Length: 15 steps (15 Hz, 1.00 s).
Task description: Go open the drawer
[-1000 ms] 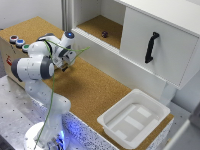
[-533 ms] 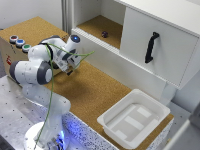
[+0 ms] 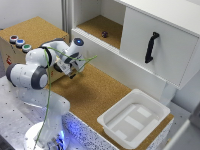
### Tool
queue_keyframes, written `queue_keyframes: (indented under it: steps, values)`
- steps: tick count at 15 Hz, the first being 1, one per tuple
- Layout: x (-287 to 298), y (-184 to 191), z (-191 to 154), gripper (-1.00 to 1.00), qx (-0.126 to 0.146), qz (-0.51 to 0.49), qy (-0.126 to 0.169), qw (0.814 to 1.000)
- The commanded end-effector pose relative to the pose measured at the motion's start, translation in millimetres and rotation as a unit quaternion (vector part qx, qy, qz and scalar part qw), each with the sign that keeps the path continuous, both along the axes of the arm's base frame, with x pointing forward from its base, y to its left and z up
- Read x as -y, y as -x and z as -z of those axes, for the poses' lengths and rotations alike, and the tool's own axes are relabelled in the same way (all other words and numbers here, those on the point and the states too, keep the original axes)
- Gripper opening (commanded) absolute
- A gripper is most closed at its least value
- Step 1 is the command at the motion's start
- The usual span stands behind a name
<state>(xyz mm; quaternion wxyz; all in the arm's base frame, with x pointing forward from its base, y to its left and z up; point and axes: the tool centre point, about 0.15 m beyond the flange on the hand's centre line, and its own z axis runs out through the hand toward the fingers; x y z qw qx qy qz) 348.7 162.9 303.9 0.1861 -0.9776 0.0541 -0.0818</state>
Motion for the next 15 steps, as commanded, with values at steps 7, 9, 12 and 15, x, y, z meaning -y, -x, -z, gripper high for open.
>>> queue_keyframes:
  steps: [7, 9, 12, 15]
  values:
    - [68, 10, -19, 1.0, -0.002, 0.035, -0.006, 0.999]
    - [71, 13, -31, 1.0, -0.006, 0.031, 0.004, 0.999]
    - [57, 16, -47, 1.0, -0.02, -0.018, 0.029, 0.999]
    - [46, 17, -69, 1.0, -0.004, -0.025, 0.057, 0.998]
